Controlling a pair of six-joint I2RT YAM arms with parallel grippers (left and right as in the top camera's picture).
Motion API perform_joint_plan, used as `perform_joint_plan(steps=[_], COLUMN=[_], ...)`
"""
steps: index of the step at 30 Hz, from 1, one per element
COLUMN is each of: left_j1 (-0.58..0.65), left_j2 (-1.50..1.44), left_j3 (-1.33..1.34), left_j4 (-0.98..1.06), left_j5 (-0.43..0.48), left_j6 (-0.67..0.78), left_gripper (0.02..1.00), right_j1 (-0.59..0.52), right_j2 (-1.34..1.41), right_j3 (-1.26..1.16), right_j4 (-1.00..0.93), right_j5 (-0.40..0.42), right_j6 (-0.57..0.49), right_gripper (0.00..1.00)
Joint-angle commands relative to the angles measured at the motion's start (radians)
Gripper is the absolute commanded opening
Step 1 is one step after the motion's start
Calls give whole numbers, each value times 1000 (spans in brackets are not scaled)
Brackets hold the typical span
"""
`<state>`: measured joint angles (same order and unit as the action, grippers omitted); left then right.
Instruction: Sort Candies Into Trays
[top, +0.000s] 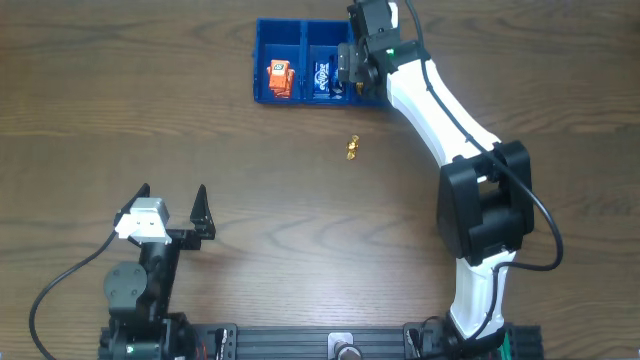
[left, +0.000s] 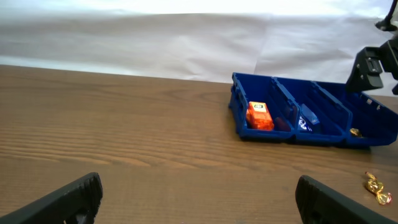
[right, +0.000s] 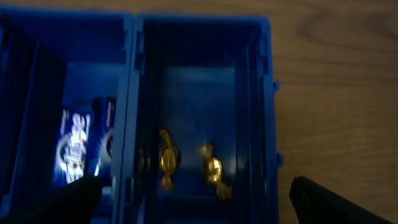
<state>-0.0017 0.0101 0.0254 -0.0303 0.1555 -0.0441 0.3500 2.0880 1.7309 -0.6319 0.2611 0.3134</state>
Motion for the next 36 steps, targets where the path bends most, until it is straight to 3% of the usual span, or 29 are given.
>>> perform_joint_plan(steps=[1,5,8,16,27,36], left_j1=[3,3,3,3,3,3], left_j2=[-6,-6,-6,-6,-6,-6], left_j3=[-21,-21,-21,-21,-21,-21], left_j4=[-32,-32,-32,-32,-32,-32], left_j5=[21,21,21,21,21,21], left_j6=[15,15,15,15,15,15], left_gripper=[998,998,998,998,996,998], right_j1=[-3,-1,22,97,111,114], right_j2=[-73,-83,-65,3,72,104], right_j3=[66,56,-11,-102,-109,-109], right_j4=[-157,-372,-393,-277,-322,-323], right_j5=[-80,-200,-246,-213,-185,-185], right_j6=[50,110,109,133,208,211], right_gripper=[1000,1000,998,1000,1000,1000])
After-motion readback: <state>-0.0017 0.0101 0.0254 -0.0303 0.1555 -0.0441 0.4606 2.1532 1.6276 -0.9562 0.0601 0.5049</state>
